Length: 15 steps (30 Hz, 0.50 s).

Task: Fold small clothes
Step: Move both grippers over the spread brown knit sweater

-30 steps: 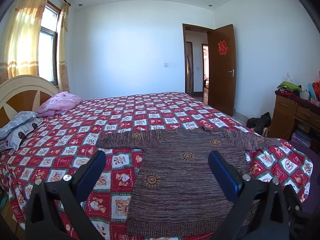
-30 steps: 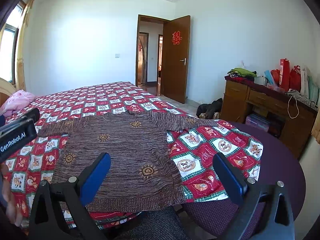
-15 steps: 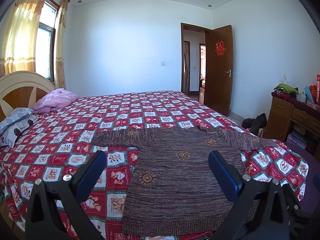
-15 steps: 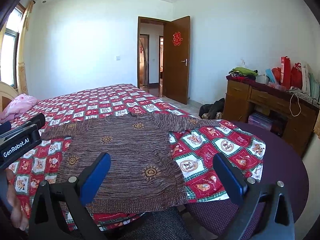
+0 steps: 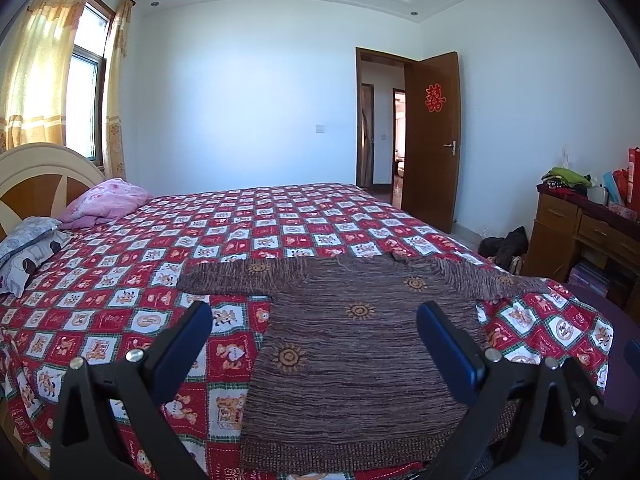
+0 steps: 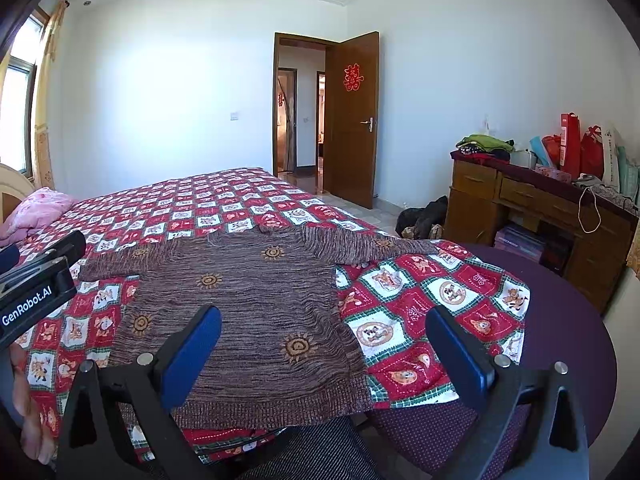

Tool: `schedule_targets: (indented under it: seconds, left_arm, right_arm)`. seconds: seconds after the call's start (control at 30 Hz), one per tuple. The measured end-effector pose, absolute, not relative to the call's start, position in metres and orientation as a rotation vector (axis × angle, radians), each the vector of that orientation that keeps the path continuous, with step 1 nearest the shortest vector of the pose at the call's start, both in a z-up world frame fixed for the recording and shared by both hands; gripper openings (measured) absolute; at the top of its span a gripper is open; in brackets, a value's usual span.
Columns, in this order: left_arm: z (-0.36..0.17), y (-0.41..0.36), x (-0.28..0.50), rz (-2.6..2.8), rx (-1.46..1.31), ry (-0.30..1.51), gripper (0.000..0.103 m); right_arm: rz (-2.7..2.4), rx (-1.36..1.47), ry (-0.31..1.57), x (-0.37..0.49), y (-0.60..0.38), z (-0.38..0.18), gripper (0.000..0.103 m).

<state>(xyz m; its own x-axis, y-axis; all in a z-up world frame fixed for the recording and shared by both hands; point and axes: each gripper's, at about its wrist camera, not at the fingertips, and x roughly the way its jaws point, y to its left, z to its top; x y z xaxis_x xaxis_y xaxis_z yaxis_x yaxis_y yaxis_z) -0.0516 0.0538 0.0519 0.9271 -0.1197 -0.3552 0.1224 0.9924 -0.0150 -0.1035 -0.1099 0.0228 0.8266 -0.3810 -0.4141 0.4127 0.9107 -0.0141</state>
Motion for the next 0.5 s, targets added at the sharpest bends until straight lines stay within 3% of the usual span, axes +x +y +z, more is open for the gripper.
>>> schedule_targets:
  seconds: [0.5]
  left_arm:
    - [0.0482, 0.0562, -0.0492, -0.129, 0.010, 0.381, 0.103]
  right_arm:
    - [-0.425, 0.094, 0.403, -0.1068, -0.1149, 0.0237, 0.102]
